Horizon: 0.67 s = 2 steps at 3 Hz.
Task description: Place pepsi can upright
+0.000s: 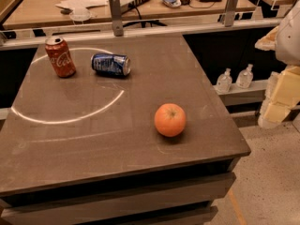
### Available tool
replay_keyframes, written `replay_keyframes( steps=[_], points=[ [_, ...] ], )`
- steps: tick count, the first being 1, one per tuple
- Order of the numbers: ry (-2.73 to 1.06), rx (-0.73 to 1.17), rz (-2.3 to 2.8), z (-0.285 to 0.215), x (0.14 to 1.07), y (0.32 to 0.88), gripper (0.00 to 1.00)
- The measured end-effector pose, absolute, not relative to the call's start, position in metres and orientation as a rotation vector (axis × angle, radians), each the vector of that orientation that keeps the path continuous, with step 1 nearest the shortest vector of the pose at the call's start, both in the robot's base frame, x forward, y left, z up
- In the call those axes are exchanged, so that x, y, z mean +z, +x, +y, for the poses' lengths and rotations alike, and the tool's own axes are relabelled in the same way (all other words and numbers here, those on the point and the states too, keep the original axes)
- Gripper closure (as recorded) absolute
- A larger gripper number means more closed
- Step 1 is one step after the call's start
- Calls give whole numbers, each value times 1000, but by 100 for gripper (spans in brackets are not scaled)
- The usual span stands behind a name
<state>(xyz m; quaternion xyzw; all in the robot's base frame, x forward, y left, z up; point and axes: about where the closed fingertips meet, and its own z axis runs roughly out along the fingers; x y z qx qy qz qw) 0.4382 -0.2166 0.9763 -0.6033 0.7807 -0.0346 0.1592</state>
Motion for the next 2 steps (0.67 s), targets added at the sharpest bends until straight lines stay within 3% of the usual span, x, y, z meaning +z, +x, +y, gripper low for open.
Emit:
replay_keyframes(
  steps=[2],
  points=[
    [-1675, -117, 2266, -197, 987, 454, 0]
  ],
)
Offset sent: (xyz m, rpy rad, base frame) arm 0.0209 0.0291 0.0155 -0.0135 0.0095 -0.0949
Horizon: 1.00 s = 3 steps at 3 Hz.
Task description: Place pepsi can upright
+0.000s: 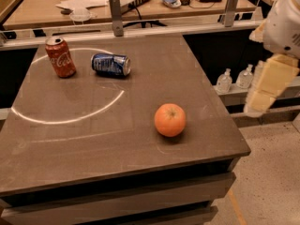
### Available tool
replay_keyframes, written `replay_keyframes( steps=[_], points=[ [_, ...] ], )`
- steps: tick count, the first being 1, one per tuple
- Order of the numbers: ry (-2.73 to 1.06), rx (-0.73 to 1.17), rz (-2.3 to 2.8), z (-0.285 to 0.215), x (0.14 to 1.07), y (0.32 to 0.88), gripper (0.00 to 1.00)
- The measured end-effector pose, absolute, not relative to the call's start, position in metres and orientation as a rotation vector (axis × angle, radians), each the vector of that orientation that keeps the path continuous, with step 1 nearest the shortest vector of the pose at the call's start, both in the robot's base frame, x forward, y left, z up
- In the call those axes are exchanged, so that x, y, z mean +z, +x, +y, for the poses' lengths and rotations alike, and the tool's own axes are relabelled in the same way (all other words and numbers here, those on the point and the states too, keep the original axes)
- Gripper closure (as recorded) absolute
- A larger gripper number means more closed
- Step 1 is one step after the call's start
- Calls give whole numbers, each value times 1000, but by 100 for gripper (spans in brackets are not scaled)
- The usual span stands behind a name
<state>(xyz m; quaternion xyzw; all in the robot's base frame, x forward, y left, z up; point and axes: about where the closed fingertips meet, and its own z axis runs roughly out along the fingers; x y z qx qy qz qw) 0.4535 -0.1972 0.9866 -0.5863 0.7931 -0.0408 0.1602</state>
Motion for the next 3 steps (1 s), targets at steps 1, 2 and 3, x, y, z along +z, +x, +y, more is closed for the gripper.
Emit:
replay_keyframes(
  steps=[1, 2, 3],
  points=[
    [-1614, -109, 2299, -172, 994, 474, 0],
    [-1669, -13, 2214, -106, 987, 525, 0],
    [-1741, 50, 2154, -63, 966, 565, 0]
  ],
)
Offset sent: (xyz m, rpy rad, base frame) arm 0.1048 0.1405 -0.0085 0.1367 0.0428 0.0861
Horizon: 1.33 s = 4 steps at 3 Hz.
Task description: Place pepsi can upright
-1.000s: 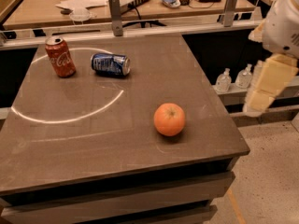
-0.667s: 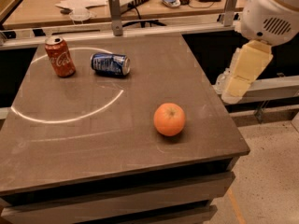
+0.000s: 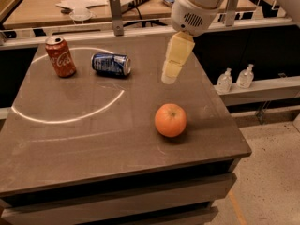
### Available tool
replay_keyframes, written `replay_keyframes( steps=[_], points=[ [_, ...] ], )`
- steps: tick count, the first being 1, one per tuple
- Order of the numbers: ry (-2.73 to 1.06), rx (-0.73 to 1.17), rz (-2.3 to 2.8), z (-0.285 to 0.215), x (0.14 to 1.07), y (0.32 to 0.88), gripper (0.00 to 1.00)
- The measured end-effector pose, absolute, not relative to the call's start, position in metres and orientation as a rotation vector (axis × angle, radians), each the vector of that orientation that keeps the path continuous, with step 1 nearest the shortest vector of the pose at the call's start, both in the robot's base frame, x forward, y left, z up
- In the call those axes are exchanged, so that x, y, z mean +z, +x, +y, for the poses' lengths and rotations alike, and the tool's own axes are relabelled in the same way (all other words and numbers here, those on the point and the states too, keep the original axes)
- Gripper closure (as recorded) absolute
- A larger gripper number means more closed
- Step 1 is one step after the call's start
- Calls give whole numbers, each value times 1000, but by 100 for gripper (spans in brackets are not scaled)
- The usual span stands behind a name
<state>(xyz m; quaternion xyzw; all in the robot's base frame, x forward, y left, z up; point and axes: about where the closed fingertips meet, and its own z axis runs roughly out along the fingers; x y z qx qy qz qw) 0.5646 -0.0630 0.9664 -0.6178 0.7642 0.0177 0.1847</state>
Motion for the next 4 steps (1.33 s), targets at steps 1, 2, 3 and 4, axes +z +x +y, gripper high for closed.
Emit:
replay_keyframes(
  steps=[1, 2, 3, 4],
  points=[
    [-1741, 50, 2154, -63, 966, 565, 0],
    [-1677, 97, 2168, -58, 961, 576, 0],
    [-1629, 127, 2208, -44, 951, 604, 0],
    [-1638, 158, 2260, -3, 922, 637, 0]
  ],
)
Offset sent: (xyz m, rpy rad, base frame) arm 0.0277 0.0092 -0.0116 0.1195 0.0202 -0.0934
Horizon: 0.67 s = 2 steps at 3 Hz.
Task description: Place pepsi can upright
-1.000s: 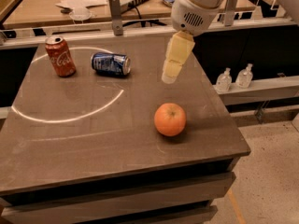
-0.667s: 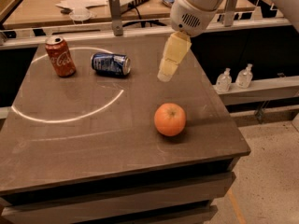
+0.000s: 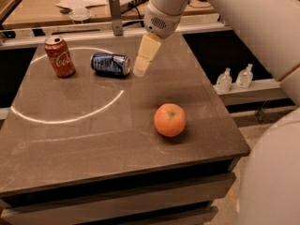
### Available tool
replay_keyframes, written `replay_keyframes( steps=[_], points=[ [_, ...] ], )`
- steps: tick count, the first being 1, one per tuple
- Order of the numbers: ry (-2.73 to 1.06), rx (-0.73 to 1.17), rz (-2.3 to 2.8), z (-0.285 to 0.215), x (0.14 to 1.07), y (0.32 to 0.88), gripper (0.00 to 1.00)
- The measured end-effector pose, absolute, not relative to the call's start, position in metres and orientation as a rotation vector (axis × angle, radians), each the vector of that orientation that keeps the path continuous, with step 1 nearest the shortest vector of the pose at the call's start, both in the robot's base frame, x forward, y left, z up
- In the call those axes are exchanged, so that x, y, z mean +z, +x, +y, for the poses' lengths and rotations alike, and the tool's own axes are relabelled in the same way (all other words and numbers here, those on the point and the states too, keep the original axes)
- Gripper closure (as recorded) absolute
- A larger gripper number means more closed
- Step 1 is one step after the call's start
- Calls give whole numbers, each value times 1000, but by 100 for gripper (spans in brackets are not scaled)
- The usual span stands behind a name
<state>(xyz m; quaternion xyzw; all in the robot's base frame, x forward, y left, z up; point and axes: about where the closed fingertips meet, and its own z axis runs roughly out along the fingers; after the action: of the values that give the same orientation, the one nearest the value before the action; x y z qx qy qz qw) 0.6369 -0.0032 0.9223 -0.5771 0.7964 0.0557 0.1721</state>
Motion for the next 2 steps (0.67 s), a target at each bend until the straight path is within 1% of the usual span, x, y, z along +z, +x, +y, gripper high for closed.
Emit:
replay_keyframes(
  steps=[1, 2],
  points=[
    [-1673, 170, 2260, 24, 907, 651, 0],
    [-1740, 171, 2218, 73, 896, 672, 0]
  ],
)
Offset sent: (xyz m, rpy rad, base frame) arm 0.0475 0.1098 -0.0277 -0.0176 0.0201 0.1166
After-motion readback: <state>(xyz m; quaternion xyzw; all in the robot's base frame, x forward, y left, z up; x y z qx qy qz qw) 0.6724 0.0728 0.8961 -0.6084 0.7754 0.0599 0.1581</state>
